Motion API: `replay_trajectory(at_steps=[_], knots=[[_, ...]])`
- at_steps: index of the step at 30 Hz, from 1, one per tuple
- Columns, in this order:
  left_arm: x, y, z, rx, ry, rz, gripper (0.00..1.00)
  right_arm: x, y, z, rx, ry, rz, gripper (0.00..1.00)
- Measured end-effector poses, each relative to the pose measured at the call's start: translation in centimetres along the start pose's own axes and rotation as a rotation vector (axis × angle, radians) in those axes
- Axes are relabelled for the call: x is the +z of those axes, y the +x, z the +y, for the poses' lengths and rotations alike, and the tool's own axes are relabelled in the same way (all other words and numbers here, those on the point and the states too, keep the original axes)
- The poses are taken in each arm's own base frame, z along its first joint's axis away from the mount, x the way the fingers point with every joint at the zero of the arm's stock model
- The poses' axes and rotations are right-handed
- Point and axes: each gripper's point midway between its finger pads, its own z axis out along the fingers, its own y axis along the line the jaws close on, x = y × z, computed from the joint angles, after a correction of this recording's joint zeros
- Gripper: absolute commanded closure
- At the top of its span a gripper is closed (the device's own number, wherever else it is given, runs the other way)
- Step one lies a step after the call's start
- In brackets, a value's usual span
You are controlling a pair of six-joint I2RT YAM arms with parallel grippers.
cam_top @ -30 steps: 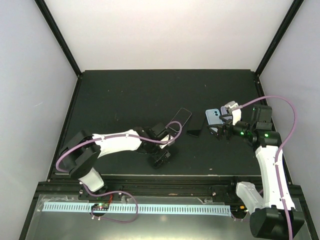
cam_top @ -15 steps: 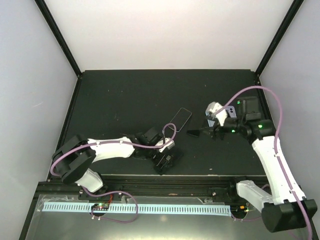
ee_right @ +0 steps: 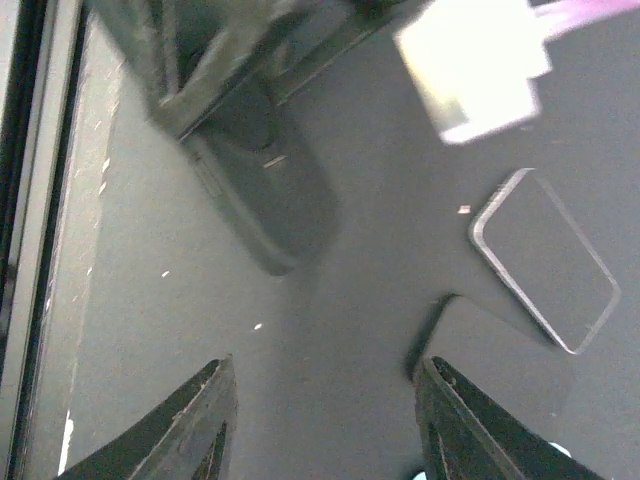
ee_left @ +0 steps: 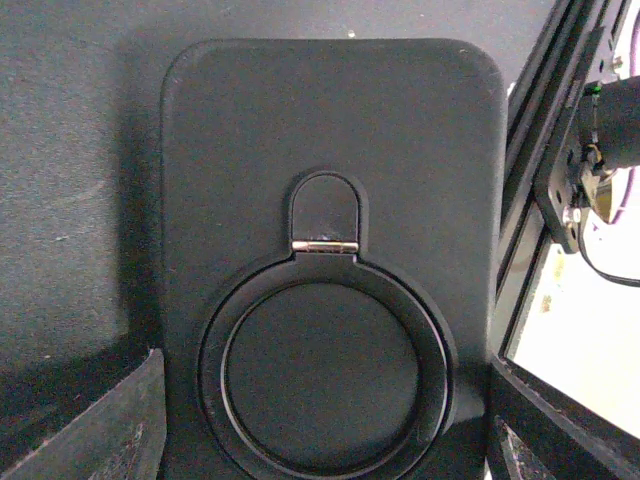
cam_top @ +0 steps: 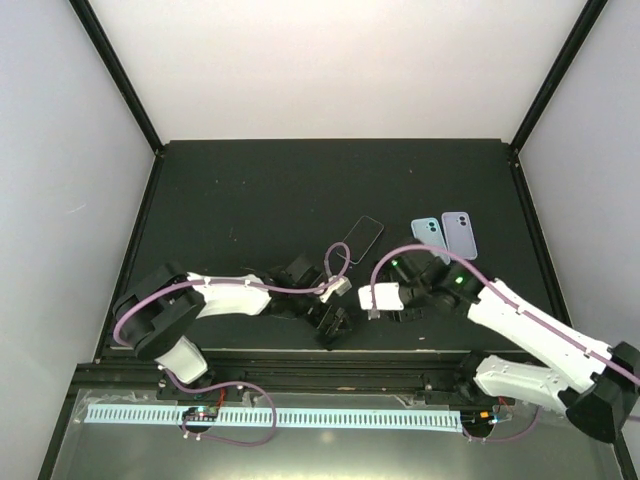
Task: Take the phone out of the phone case
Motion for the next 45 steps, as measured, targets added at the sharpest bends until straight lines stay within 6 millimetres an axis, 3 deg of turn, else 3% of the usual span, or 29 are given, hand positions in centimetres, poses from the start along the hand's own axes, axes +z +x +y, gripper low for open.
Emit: replay_trajectory(at_steps=[4, 8, 12, 22, 40, 43, 45], knots=[[0.0, 0.1, -0.3, -0.008, 0.020, 0.008, 0.31, 2.6, 0.8, 3.2, -0.152, -0.059, 0.101, 0.51], [0.4, 0.2, -0.3, -0.018, 0.035, 0.017, 0.32, 4.8, 1.8, 4.9, -0.256, -0.066, 0.189, 0.53], [0.5, 0.2, -0.4, -0.023, 0.050, 0.025, 0.32, 6.4, 2.1, 4.9, -0.314, -0.029, 0.242, 0.54], [0.7, 0.1, -0.6, -0.026, 0.073, 0.033, 0.32, 9.1, 0.3, 4.4, -0.365, 0.021, 0.249, 0.62], [0.5, -0.1, -0.3, -0.042, 0.117, 0.038, 0.32, 10.3, -0.5, 5.3, -0.383, 0.001, 0.221, 0.85], [0.4, -0.2, -0.1, -0.046, 0.115, 0.033, 0.22, 10.4, -0.4, 5.2, -0.379, 0.005, 0.223, 0.93], [0.2, -0.3, 0.0, -0.049, 0.116, 0.030, 0.04, 10.4, -0.5, 5.1, -0.377, 0.012, 0.225, 0.96]])
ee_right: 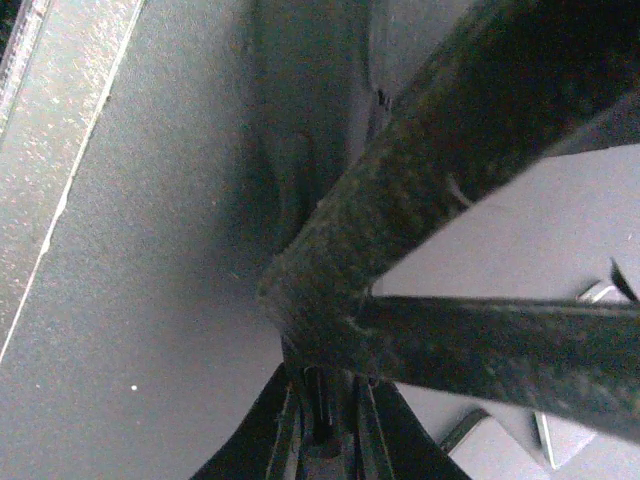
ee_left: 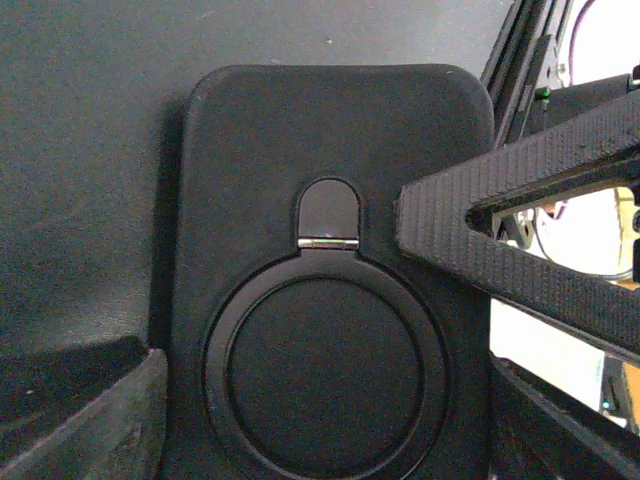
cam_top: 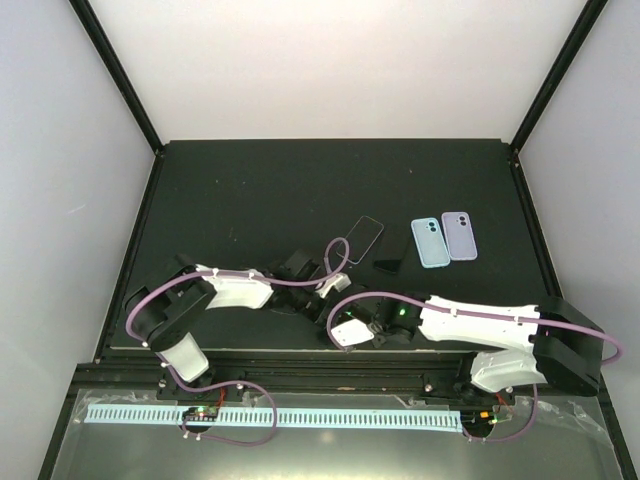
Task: Take the phone out of the phone case
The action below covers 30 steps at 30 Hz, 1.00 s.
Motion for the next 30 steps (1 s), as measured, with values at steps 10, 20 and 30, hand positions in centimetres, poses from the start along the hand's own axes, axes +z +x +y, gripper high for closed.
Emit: replay_trajectory(at_steps=[10, 20, 30], knots=[[-5.1, -3.9, -1.6, 0.054, -0.044, -0.215, 0.01, -1.1, 0.0, 0.0, 0.124, 0.006, -0.031, 0.99], [-14.2, -5.9, -4.0, 0.050, -0.061, -0.564, 0.01, -6.0, 1.7, -0.8, 0.399, -0.006, -0.160, 0.99], [-21.0, -5.7, -11.0, 0.287, 0.055, -0.867, 0.16, -14.7, 4.6, -7.7, 0.798, 0.113, -0.484, 0.99]])
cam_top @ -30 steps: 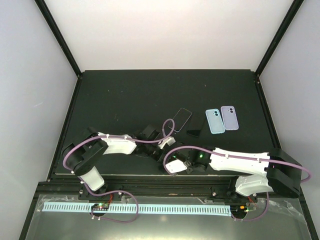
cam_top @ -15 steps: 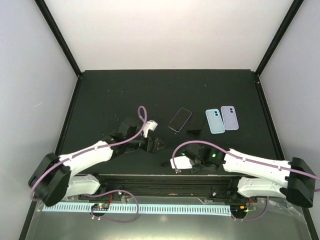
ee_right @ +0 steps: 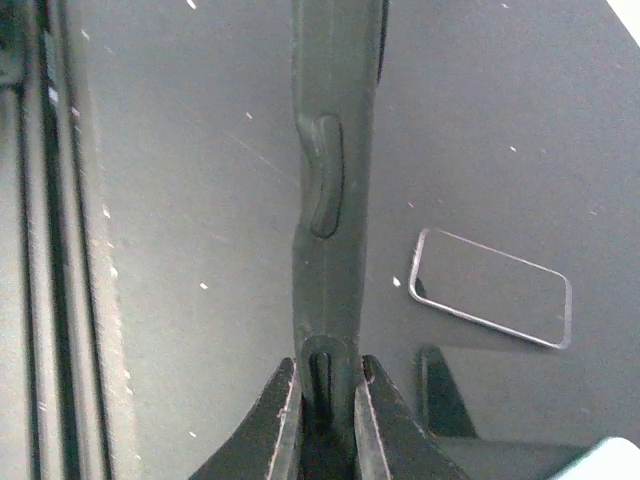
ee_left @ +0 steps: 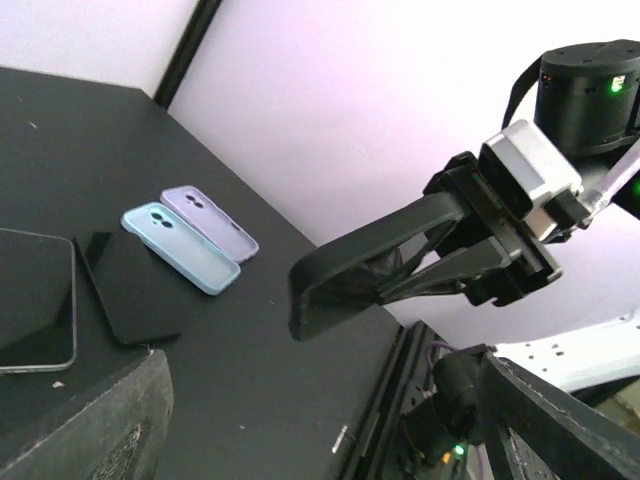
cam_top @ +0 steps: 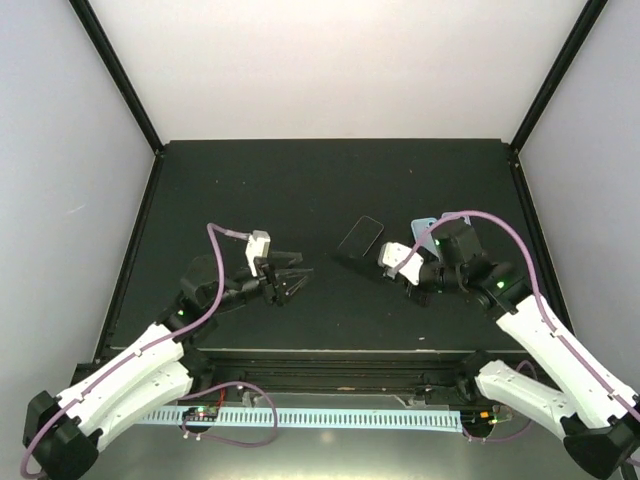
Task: Take the phone out of the phone case
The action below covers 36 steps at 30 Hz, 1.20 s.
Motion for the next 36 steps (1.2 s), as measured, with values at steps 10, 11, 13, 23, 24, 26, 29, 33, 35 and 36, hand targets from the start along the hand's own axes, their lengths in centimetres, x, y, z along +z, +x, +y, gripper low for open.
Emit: replay_trajectory(at_steps=[10, 11, 13, 23, 24, 26, 29, 33, 35, 36], knots=[[-1.3, 2.3, 2.1, 0.110, -0.056, -0.074, 0.26, 2.8, -2.5, 2.4, 0.201, -0.345, -0.116, 0.99], [-1.3, 2.5, 2.1, 0.125, -0.050, -0.071, 0.26, 3.0, -2.5, 2.7, 0.216, -0.374, -0.116, 0.99], [-1.1, 3.0, 2.2, 0.141, -0.030, -0.073, 0.25, 3.4, -2.4, 3.3, 0.249, -0.421, -0.123, 0.99], [0.8, 5.3, 2.4, 0.124, 0.054, -0.017, 0.41, 3.9, -2.5, 4.5, 0.327, -0.536, -0.146, 0.99], [1.0, 5.3, 2.1, 0.122, 0.073, -0.019, 0.44, 3.9, -2.5, 4.5, 0.333, -0.539, -0.150, 0.99], [1.4, 5.2, 1.3, 0.124, 0.111, -0.022, 0.53, 3.7, -2.5, 4.6, 0.339, -0.538, -0.161, 0.99], [2.1, 4.9, -0.3, 0.132, 0.170, -0.026, 0.62, 3.4, -2.7, 4.7, 0.342, -0.542, -0.178, 0.99], [3.0, 3.7, -2.2, 0.138, 0.227, -0.044, 0.83, 2.9, -3.3, 4.6, 0.335, -0.543, -0.213, 0.99], [3.3, 3.3, -2.5, 0.138, 0.239, -0.049, 0.90, 2.3, -3.5, 4.6, 0.328, -0.532, -0.233, 0.99], [3.4, 3.1, -2.9, 0.140, 0.254, -0.052, 0.91, 2.1, -3.5, 4.5, 0.330, -0.527, -0.241, 0.99]])
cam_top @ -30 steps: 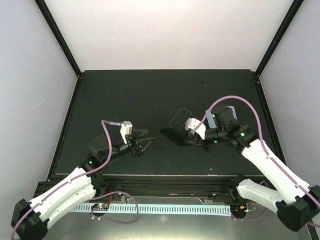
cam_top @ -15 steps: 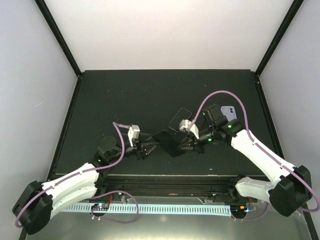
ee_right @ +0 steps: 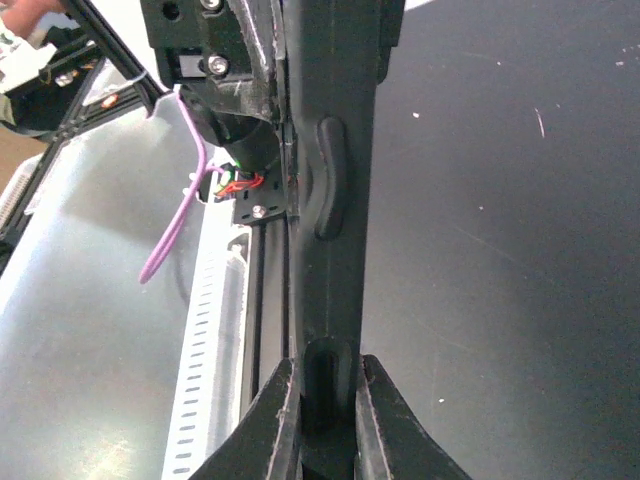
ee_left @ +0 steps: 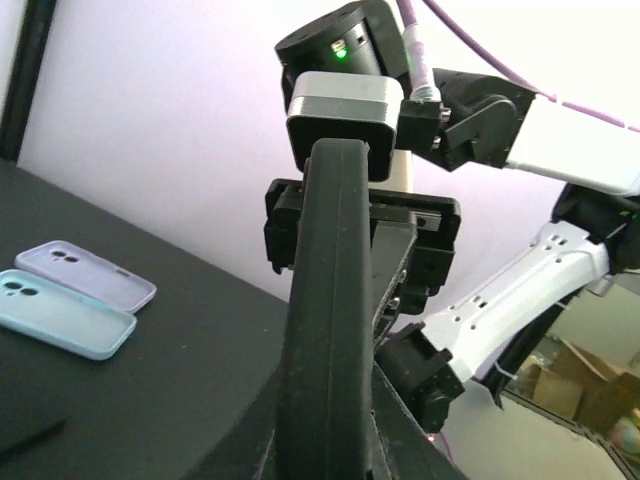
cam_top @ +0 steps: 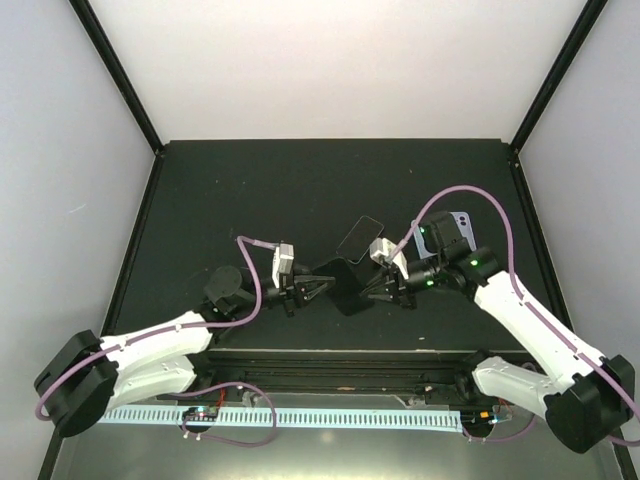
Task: Take the phone out of the phone case
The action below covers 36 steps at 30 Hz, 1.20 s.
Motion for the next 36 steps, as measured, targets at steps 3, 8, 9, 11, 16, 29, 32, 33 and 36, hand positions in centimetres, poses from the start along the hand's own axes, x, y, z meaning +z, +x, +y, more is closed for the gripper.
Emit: replay_trajectory(at_steps=[3, 8, 9, 11, 16, 29, 32, 33, 36], knots=[[0.4, -0.3, -0.8, 0.009, 0.044, 0.004, 0.93, -0.6, -0.1, 0.6, 0.003, -0.006, -0.028, 0.99], [1.1, -0.5, -1.2, 0.002, 0.075, 0.025, 0.98, -1.2, 0.0, 1.0, 0.002, 0.004, -0.049, 0.89], [1.2, -0.5, -1.3, 0.000, 0.079, 0.032, 0.98, -1.3, 0.0, 1.1, 0.001, 0.004, -0.052, 0.76], [1.5, -0.8, -1.4, -0.004, 0.079, 0.046, 0.98, -1.5, 0.0, 1.2, -0.001, 0.009, -0.058, 0.56], [2.5, -2.8, -1.2, -0.025, 0.024, 0.107, 0.98, -1.6, -0.6, 1.1, -0.052, 0.019, -0.074, 0.14], [1.7, -9.4, -3.1, 0.141, 0.168, 0.259, 0.98, -2.8, -4.6, 1.5, -0.255, 0.015, -0.069, 0.26], [1.0, -8.3, -2.8, 0.121, 0.200, 0.295, 0.98, -2.6, -5.4, 1.8, -0.301, -0.008, -0.054, 0.38], [0.7, -8.1, -2.8, 0.119, 0.205, 0.299, 0.98, -2.4, -5.4, 2.0, -0.308, -0.019, -0.047, 0.38], [0.1, -7.1, -3.0, 0.115, 0.214, 0.305, 0.98, -2.1, -5.1, 3.0, -0.332, -0.052, -0.023, 0.39]])
